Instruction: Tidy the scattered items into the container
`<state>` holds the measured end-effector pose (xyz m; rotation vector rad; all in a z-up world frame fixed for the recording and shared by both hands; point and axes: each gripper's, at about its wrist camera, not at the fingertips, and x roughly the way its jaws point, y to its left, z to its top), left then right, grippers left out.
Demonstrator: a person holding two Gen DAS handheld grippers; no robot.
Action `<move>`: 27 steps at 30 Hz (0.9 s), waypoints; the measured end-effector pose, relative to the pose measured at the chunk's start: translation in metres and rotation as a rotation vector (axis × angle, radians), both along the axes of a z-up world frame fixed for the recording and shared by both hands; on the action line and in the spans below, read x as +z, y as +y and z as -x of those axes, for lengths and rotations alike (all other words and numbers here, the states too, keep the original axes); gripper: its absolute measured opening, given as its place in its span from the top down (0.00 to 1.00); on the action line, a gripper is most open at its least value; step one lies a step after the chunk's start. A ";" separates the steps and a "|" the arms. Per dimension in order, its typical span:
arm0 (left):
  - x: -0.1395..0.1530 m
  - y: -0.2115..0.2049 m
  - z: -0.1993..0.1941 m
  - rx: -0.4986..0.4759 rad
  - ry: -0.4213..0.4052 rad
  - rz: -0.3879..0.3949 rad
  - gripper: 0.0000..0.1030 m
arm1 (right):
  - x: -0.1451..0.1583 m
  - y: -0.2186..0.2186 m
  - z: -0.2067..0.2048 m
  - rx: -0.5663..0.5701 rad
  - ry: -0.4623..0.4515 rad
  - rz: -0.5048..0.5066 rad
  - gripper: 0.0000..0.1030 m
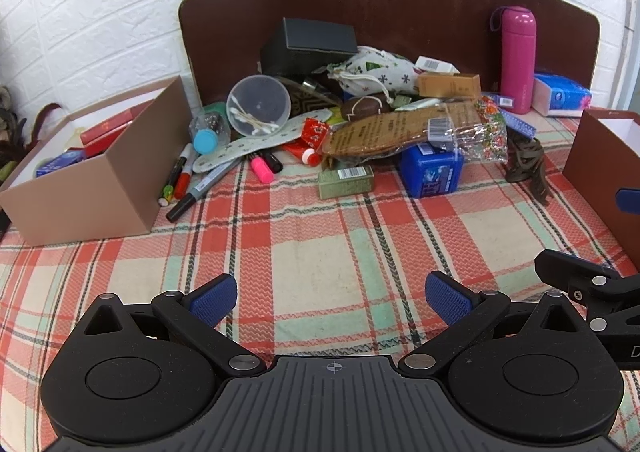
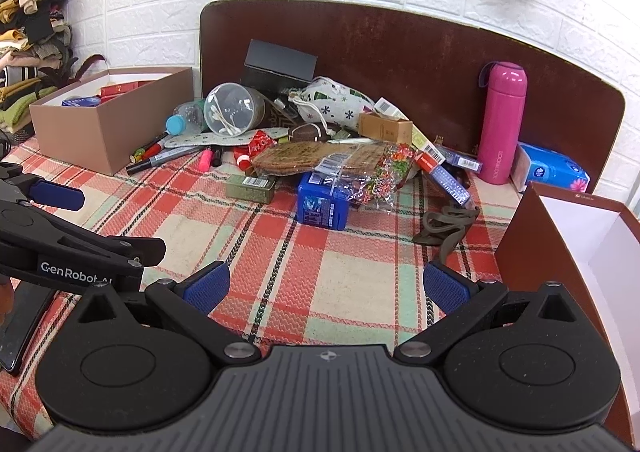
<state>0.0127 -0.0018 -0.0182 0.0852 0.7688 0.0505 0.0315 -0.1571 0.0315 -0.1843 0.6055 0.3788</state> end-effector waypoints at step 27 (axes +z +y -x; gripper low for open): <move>-0.052 -0.014 -0.152 -0.167 0.055 0.030 0.25 | -0.081 0.026 -0.133 0.221 -0.003 0.044 0.01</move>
